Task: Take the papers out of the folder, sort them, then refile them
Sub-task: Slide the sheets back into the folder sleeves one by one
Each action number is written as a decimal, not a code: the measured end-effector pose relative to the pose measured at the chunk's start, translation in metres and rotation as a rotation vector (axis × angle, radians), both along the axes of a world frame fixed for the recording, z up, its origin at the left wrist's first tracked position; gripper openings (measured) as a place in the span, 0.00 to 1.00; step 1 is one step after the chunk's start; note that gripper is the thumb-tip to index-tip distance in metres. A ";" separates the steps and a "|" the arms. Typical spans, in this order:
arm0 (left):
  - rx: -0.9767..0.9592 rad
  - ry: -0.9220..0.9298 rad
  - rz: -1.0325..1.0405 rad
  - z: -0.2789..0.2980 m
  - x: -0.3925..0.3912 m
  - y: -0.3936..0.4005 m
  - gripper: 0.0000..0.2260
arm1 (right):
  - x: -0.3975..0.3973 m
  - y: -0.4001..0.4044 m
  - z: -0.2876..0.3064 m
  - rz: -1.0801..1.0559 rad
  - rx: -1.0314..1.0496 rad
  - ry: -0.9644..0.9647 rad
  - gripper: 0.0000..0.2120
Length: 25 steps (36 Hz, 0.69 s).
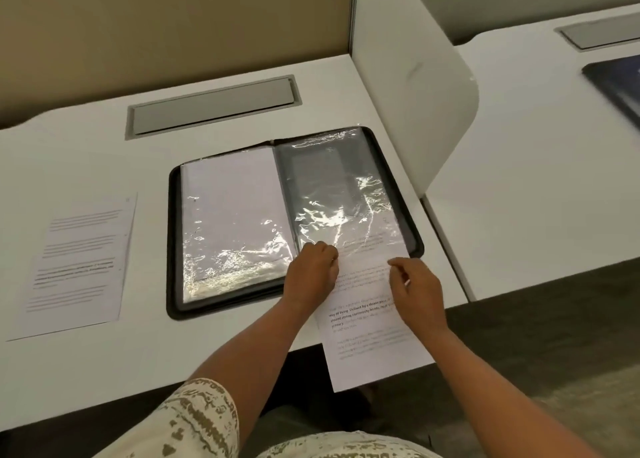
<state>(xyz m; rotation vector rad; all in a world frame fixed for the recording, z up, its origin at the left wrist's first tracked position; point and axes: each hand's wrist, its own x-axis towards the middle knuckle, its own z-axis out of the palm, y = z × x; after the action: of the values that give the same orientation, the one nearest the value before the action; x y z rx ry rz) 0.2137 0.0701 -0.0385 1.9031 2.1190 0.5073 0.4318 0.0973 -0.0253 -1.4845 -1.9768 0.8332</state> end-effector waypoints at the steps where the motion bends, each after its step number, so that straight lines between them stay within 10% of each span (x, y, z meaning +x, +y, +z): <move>1: 0.006 0.002 0.007 0.000 0.001 0.000 0.07 | 0.009 -0.002 0.000 -0.041 -0.017 -0.005 0.07; 11: 0.026 -0.009 0.072 0.002 0.009 0.000 0.05 | 0.059 -0.027 -0.011 -0.328 -0.290 -0.029 0.14; 25: -0.053 0.092 0.098 0.002 0.016 0.009 0.07 | 0.098 -0.080 -0.026 -0.501 -1.117 0.645 0.20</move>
<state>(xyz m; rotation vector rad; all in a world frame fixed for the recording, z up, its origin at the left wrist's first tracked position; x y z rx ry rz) 0.2301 0.0788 -0.0370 1.8343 2.2695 0.3862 0.5294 0.0170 -0.0518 -1.7686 -0.5541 1.9924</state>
